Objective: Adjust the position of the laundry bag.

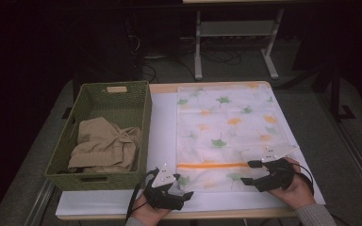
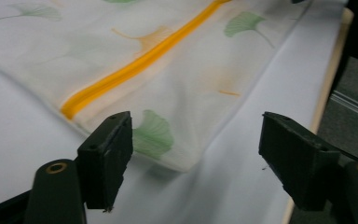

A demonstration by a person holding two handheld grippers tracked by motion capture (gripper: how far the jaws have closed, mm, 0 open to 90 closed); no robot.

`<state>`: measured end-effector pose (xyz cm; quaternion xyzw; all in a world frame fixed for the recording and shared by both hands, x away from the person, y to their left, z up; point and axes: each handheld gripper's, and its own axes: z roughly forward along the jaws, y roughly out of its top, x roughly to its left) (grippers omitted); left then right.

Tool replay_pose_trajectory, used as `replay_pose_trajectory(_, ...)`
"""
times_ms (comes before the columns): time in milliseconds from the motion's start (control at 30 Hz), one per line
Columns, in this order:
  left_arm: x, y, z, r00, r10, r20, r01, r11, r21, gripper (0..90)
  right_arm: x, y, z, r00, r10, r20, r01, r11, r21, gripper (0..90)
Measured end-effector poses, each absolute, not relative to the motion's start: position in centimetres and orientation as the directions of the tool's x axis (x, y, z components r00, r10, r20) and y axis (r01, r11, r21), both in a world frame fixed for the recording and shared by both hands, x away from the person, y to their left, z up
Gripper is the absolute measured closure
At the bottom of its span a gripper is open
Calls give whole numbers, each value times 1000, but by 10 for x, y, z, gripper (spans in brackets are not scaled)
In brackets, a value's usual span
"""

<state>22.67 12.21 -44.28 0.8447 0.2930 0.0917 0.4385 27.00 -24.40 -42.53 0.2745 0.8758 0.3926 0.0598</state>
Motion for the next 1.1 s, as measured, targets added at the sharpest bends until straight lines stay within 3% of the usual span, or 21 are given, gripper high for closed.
replay_pose_trajectory(333,231,117,-445,788,611,-72,437,-474,765,387,273,-245,-422,-843,530,94,426,551,718,298)
replay_pose_trajectory(700,230,113,-441,794,602,-87,435,-463,772,323,288,-256,-424,-844,527,94,439,582,684,321)
replay_pose_trajectory(1100,227,115,-436,800,588,-122,435,-427,793,285,330,-202,-422,-882,462,96,423,683,596,367)
